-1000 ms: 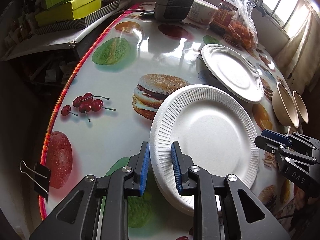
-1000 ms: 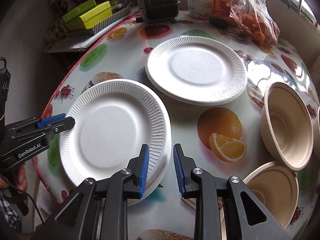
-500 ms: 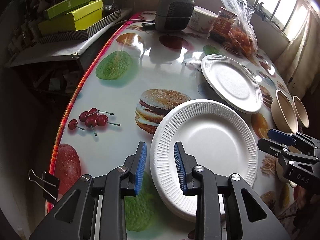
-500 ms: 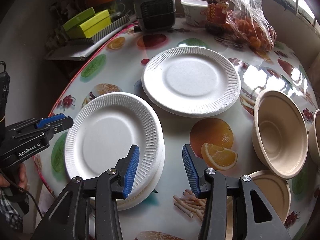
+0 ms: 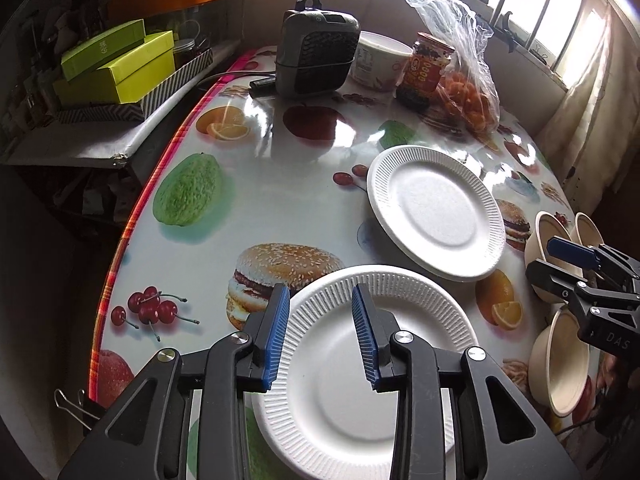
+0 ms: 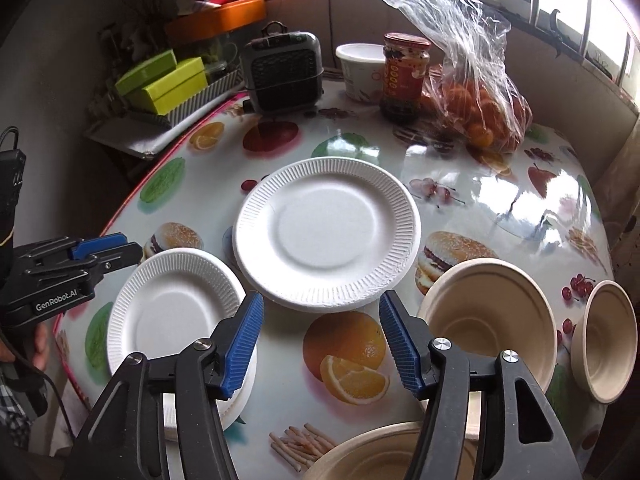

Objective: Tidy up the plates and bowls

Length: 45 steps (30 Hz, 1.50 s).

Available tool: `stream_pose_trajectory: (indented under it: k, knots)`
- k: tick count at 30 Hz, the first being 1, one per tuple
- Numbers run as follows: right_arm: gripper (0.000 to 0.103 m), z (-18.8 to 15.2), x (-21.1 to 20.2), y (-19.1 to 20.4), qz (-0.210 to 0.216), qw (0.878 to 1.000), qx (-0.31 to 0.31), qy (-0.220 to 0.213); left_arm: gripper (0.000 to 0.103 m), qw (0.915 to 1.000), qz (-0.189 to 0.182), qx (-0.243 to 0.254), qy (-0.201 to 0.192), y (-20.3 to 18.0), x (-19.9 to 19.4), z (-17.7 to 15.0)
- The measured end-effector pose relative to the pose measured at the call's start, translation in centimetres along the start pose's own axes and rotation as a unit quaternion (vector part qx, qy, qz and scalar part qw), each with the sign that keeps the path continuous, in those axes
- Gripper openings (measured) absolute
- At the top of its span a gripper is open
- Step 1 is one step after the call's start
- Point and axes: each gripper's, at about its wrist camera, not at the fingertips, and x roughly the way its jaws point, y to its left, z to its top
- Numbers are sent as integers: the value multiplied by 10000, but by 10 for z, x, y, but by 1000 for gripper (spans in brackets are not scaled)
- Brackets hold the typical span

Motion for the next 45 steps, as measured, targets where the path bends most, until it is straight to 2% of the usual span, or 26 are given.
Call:
stream_pose_trajectory:
  k: [12,15,22,35,42,45]
  knots:
    - [60,34,25,-58,-44,9989,418,206,34,9994,-305,-100,130,-19,27,36]
    - [60,43,33,-68,77,9987,442,256,34,9996,-199,-125,122,-22,35,43]
    - [60,56,57,-88,131,9973,588,413,34,9991,-260,-184,280,-31,56,56]
    - [42,60,87,-96,335,9951,581,730,33,9986,-261,-260,384,-34,73,64]
    - [37,58,95,-95,343,9943,564,832,32,9981,-280,-272,475,-35,81,65]
    - [33,58,97,-94,318,9941,533,887,28,9979,-297,-265,510,-36,84,65]
